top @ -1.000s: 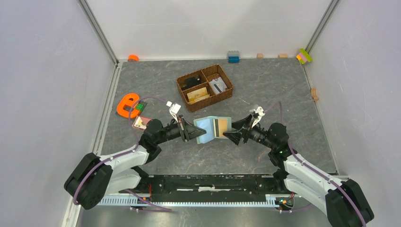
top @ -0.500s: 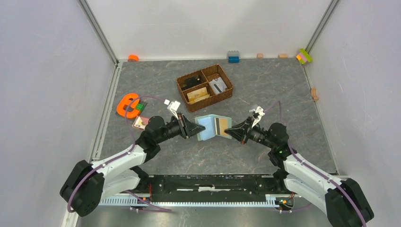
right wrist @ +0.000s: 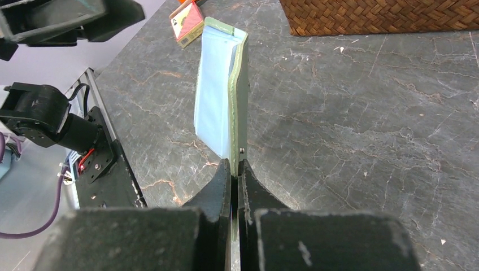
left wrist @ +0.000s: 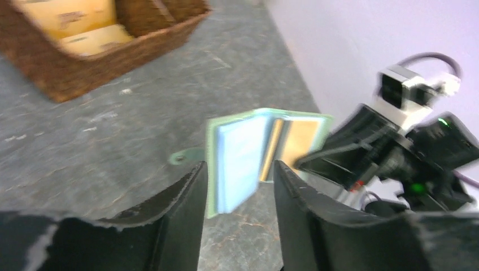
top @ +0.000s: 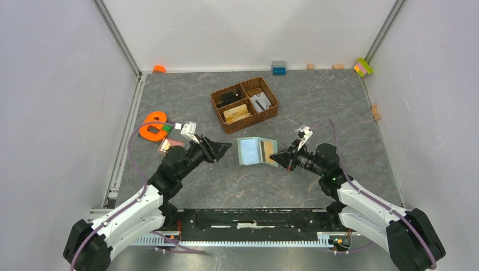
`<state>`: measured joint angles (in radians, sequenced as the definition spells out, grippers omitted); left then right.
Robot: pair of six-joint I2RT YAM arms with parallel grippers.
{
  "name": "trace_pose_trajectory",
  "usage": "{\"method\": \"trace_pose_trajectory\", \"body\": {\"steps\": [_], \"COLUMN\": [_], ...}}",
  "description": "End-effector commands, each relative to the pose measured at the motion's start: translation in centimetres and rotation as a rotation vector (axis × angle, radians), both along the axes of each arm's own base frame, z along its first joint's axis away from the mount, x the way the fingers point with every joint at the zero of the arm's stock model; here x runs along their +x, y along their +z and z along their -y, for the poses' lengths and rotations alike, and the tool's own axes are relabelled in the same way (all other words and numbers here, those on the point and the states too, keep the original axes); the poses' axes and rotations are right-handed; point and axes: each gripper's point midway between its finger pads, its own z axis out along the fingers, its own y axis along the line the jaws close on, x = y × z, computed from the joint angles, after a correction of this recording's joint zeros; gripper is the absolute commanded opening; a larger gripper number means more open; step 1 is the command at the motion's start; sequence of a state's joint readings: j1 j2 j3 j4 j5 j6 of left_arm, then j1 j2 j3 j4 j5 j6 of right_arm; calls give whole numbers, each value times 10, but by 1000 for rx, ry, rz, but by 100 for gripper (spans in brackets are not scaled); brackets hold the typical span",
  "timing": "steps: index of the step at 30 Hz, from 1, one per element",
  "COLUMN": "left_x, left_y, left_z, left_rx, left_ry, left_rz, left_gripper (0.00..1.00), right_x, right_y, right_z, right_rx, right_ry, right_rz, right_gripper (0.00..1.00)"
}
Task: Take the credit cards out of the card holder
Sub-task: Remove the credit card from the card holder.
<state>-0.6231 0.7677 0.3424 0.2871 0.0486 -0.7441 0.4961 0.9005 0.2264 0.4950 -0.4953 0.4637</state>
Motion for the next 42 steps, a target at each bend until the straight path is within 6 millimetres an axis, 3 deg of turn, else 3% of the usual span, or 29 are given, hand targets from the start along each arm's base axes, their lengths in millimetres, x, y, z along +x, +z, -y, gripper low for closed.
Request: {"method": "trace_pose_trajectory", "body": {"steps": [1,2,5,14,28,40,42], "left_x": [-31,-36,-43,-51,-56,-79,-81], "left_y": [40,45,38,23,24,47,51], "left_z": [33,41,62,89,96,101,100], "left_rx": [-104,-110,-95,-113,-140,-253,-263], "left_ry": [-269,-319,-430,-531,-570,-703,-711], "left_rz": [223,233,197,141,128,189,203], "left_gripper": [43,37,31,37,43,15,9], "right_x": [8,6,-2,-23,-47,-57,-56], "right_y": [31,34,41,58,77,82,80], "right_z": [-6,-7,-13,-24,-34,-37,-37], "right_rx": [45,56,100,197,267,312,309], "right_ry": [11,21,78,204,340,396,390], "right_rz": [85,88,91,91,112,95,90], "right_gripper": [0,0,0,0,0,0,5]}}
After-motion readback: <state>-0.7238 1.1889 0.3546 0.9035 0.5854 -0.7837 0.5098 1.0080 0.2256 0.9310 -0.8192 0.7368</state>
